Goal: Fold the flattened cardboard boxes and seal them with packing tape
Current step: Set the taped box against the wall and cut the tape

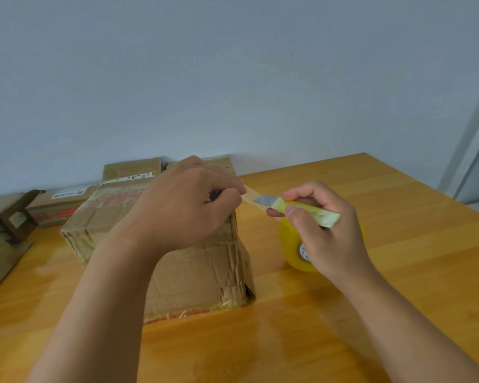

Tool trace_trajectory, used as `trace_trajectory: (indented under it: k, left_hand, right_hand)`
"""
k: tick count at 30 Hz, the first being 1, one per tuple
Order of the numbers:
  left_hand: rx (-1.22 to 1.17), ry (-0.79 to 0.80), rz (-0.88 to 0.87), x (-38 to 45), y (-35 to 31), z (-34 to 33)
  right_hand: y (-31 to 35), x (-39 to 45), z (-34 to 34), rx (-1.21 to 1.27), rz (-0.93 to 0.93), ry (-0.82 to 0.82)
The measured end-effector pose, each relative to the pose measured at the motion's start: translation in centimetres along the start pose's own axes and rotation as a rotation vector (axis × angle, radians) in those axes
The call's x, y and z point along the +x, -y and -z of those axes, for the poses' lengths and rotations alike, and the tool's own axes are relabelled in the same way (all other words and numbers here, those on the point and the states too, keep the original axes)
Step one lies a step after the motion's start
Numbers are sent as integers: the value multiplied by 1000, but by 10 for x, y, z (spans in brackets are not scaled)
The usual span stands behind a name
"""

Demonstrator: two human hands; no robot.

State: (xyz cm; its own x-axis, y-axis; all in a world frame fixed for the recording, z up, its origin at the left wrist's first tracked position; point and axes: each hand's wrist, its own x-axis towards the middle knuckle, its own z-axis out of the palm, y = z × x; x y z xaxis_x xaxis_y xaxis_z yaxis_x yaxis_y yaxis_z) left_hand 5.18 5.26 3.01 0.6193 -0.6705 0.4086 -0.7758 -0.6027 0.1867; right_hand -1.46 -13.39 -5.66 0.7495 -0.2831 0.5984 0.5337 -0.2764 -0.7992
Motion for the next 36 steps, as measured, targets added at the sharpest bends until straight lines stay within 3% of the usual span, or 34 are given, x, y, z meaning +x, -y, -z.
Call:
trace_trajectory:
  k: [7,16,24,27,32,34,36]
  left_hand:
    - [19,9,-12,0,2,-5]
    - [46,-48,-56,2,2,-6]
    - [33,-68,-33,2,-1,-4]
    - [32,-58,-41,2,2,-5]
    - [44,-52,-78,2,3,-5]
    - [51,-47,-91,3,4,-4]
    - [57,-41,-84,4,6,-5]
  right_hand:
    - [4,2,2,-51,12,-9]
    - [7,1,3,-30,-34,125]
    - [6,3,0,-231,-57,286]
    - [10,2,3,-100,-31,227]
    - [20,10,19,174,-83,-25]
    - [27,10,21,293,-124,58]
    - [35,6,23,343,-193,287]
